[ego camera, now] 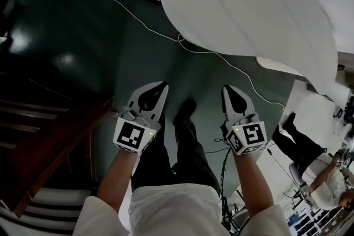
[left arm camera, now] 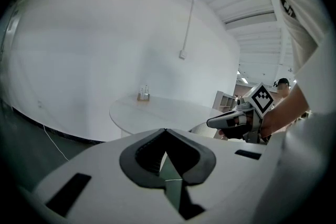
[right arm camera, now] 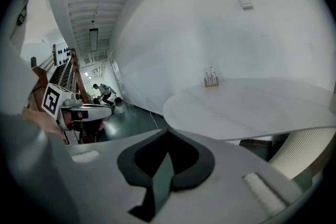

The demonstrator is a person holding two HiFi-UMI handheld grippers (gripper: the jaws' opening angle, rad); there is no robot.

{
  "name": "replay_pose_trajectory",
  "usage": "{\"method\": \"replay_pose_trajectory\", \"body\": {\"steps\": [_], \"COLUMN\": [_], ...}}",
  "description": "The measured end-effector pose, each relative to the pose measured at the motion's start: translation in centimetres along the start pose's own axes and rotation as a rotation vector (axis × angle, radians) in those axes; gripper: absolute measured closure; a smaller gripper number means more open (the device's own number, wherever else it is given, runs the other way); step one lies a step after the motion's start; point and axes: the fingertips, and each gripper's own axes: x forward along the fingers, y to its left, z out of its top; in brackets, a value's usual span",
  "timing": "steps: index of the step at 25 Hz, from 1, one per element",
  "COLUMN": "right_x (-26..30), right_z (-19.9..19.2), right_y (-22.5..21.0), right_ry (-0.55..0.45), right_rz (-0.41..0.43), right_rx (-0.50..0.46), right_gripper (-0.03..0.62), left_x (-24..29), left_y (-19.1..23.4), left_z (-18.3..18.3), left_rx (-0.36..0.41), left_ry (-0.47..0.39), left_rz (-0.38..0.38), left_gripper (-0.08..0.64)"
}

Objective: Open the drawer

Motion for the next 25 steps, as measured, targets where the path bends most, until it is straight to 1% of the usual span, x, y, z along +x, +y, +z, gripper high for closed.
{"method": "replay_pose_trajectory", "body": {"steps": [3,8,12,15,17,19,22,25], "right_x": [1.9,5.4,7.4,8.7,9.8,10.9,12.6,13.9], "right_z": [-1.4,-4.3,-5.8,-7.3,-8.5,-9.7,-11.6,-12.9], "right_y": [-0.2,-1.2,-2.0,-2.5,-3.3,-4.3,-5.7,-6.8], "right_ry": [0.002,0.028,0.013,0.013,0.019,0.019,0.011,0.004], "right_rz": [0.000,-0.012,-0.018,-0.032,-0.057,-0.094,-0.147,-0.175], "right_rx": [-0.001,-0.003,-0.012,-0.024,-0.035,-0.028,-0.004,0.007], "right_gripper": [0.583,0.581,0.581,0.581,0.581,0.581,0.581,0.580], "left_x": [0.8,2.5,3.6,4.2,4.9,5.6,6.9,8.1], "left_y": [1.2,3.1,3.8,4.0,4.3,4.5,4.8,4.7], "left_z": [-1.9,-5.1,-7.4,-8.9,-9.9,-10.8,-12.0,-13.1], "left_rx": [-0.034,-0.050,-0.044,-0.033,-0.026,0.001,0.067,0.083], "left_ry": [0.012,0.020,0.020,0.016,0.007,0.003,-0.001,-0.019], "left_rz": [0.006,0.004,-0.005,-0.015,-0.018,-0.014,-0.010,-0.015], "left_gripper": [0.554,0.554,0.554,0.554,0.554,0.554,0.554,0.554]}}
